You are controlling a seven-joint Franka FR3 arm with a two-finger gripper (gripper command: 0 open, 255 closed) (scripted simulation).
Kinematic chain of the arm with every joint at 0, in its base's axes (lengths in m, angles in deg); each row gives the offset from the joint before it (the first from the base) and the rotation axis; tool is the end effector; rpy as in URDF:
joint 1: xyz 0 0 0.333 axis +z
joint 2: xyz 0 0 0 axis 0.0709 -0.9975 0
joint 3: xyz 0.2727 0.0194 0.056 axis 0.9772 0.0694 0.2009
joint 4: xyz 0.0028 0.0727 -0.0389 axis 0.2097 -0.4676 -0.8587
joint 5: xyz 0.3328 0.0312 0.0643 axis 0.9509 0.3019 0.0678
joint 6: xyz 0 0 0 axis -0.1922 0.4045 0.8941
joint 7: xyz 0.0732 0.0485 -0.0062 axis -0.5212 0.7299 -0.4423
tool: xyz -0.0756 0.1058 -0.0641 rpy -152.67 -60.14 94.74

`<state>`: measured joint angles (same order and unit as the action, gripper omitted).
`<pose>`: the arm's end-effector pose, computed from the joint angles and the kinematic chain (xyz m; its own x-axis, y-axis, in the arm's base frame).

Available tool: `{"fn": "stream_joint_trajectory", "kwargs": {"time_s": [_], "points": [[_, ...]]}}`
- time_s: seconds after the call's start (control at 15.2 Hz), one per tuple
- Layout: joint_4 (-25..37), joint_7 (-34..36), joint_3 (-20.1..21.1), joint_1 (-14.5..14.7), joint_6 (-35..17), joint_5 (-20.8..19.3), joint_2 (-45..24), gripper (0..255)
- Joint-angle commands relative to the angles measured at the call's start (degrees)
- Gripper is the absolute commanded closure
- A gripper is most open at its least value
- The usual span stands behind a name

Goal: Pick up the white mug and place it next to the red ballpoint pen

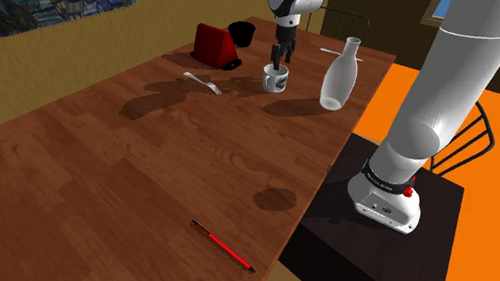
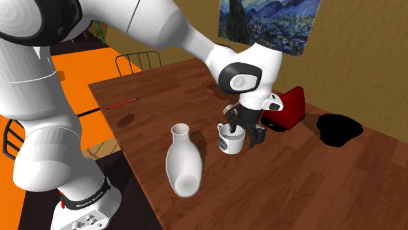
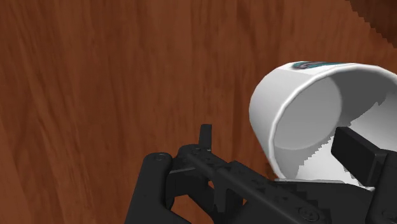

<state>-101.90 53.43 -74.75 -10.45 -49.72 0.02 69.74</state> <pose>0.4883 -0.1696 0.3200 0.9962 0.0727 -0.0488 0.0702 -0.9961 -0.0526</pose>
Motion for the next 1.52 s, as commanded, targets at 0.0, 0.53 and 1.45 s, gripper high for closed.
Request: {"fn": "stream_joint_trajectory", "kwargs": {"time_s": [0.0,0.53,1.45], "points": [[-0.9,-0.1,0.1,0.0,-1.4,0.2,-0.6,0],[-1.8,-0.4,0.2,0.0,-3.3,0.6,-1.5,0],[-1.3,-0.1,0.1,0.0,-1.9,0.3,-0.6,255]]}}
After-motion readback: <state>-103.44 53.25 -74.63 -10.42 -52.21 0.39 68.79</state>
